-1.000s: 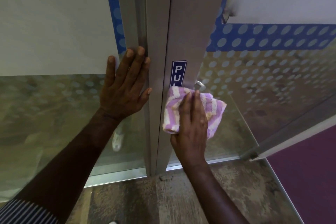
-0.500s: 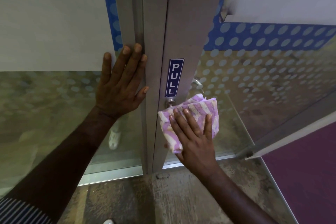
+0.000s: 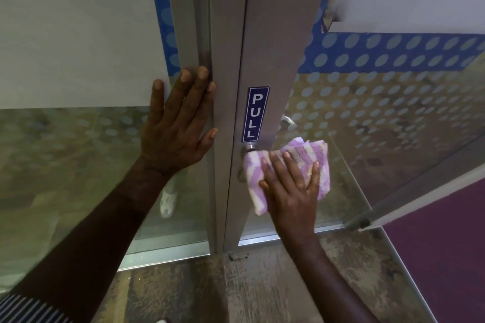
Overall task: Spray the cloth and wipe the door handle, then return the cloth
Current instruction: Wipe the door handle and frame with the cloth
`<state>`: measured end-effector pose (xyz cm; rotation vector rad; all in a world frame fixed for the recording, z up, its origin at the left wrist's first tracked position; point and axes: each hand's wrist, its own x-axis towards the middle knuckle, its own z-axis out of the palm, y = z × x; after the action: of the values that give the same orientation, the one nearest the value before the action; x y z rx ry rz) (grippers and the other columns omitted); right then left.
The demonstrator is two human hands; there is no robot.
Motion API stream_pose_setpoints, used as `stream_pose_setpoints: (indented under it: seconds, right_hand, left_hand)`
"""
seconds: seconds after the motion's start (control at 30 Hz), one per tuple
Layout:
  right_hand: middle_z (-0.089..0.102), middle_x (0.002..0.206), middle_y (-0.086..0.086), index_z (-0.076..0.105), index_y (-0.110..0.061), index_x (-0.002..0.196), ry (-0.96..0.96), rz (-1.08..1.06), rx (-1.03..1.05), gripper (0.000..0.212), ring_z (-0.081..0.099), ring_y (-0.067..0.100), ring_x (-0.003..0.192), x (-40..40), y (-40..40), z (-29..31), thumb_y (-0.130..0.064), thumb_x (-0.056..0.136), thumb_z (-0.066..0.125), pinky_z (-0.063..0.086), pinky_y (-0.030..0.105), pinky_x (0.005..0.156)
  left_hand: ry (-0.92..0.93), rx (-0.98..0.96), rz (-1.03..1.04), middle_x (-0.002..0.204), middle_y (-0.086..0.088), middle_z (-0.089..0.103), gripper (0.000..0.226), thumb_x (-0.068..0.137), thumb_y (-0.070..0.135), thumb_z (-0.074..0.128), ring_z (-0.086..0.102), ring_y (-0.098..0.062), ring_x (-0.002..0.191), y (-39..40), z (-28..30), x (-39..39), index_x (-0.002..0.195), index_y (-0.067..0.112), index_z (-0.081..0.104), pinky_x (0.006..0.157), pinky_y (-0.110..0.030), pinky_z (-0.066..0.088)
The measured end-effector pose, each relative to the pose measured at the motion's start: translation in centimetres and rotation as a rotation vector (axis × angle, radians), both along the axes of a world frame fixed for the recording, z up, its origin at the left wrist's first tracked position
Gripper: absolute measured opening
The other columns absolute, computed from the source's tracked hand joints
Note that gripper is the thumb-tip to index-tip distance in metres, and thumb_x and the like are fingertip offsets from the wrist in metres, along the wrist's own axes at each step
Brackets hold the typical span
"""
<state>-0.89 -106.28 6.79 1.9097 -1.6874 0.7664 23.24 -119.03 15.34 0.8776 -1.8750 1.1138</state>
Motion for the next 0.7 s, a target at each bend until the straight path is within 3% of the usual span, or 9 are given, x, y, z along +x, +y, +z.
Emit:
stream_pose_setpoints:
  seconds: [0.13, 0.27, 0.4, 0.53, 0.6, 0.7]
  right_hand:
    - [0.072, 0.131, 0.0, 0.073, -0.024, 0.124, -0.181, -0.034, -0.095, 0.034, 0.062, 0.025, 0.131, 2.5, -2.2, -0.1, -0.043, 0.105, 0.052, 0.022, 0.066, 0.121]
    - [0.071, 0.131, 0.001, 0.076, -0.026, 0.118, -0.115, 0.017, -0.15, 0.024, 0.06, 0.023, 0.129, 6.1, -3.1, -1.1, -0.031, 0.094, 0.075, 0.026, 0.051, 0.121]
    - [0.072, 0.132, 0.002, 0.073, -0.022, 0.126, 0.016, 0.089, -0.168, 0.03, 0.065, 0.025, 0.127, 0.4, -2.0, -0.8, -0.036, 0.099, 0.069, 0.04, 0.054, 0.114]
    - [0.078, 0.111, 0.002, 0.078, -0.016, 0.109, -0.196, -0.019, -0.143, 0.037, 0.071, 0.027, 0.113, 0.2, -2.7, 0.3, -0.039, 0.108, 0.049, 0.038, 0.055, 0.112]
    - [0.076, 0.112, 0.003, 0.077, -0.017, 0.108, -0.264, -0.03, -0.15, 0.032, 0.069, 0.025, 0.111, 3.2, -3.2, 0.2, -0.038, 0.106, 0.053, 0.033, 0.053, 0.115]
    - [0.073, 0.127, 0.003, 0.076, -0.024, 0.115, -0.157, 0.078, -0.151, 0.018, 0.065, 0.024, 0.122, 4.6, -2.5, -1.1, -0.025, 0.099, 0.069, 0.034, 0.052, 0.117]
  left_hand:
    - [0.013, -0.014, 0.012, 0.174, -0.012, 0.001, 0.07, 0.109, 0.045, 0.024, -0.001, -0.029, 0.162, -0.1, 0.0, -0.3, 0.164, 0.003, 0.02, 0.131, -0.053, -0.004]
    - [-0.012, 0.003, 0.008, 0.174, -0.012, -0.001, 0.071, 0.108, 0.047, 0.023, -0.002, -0.03, 0.162, -0.1, -0.1, 0.1, 0.164, 0.002, 0.018, 0.13, -0.053, -0.005]
    - [-0.017, -0.001, 0.021, 0.174, -0.013, 0.0, 0.072, 0.108, 0.047, 0.024, -0.002, -0.03, 0.162, -0.1, 0.0, 0.1, 0.164, 0.002, 0.02, 0.13, -0.053, -0.004]
    - [0.001, -0.016, 0.039, 0.174, -0.013, 0.001, 0.071, 0.108, 0.046, 0.024, -0.001, -0.03, 0.162, 0.0, -0.3, -0.2, 0.163, 0.002, 0.021, 0.13, -0.054, -0.003]
    - [-0.001, -0.012, 0.038, 0.174, -0.013, 0.001, 0.072, 0.108, 0.047, 0.023, -0.001, -0.03, 0.162, -0.1, -0.2, -0.2, 0.163, 0.001, 0.021, 0.13, -0.054, -0.004]
    - [-0.003, -0.011, 0.039, 0.174, -0.014, 0.001, 0.072, 0.108, 0.047, 0.024, -0.002, -0.031, 0.162, -0.1, -0.2, 0.1, 0.164, 0.001, 0.021, 0.13, -0.054, -0.004]
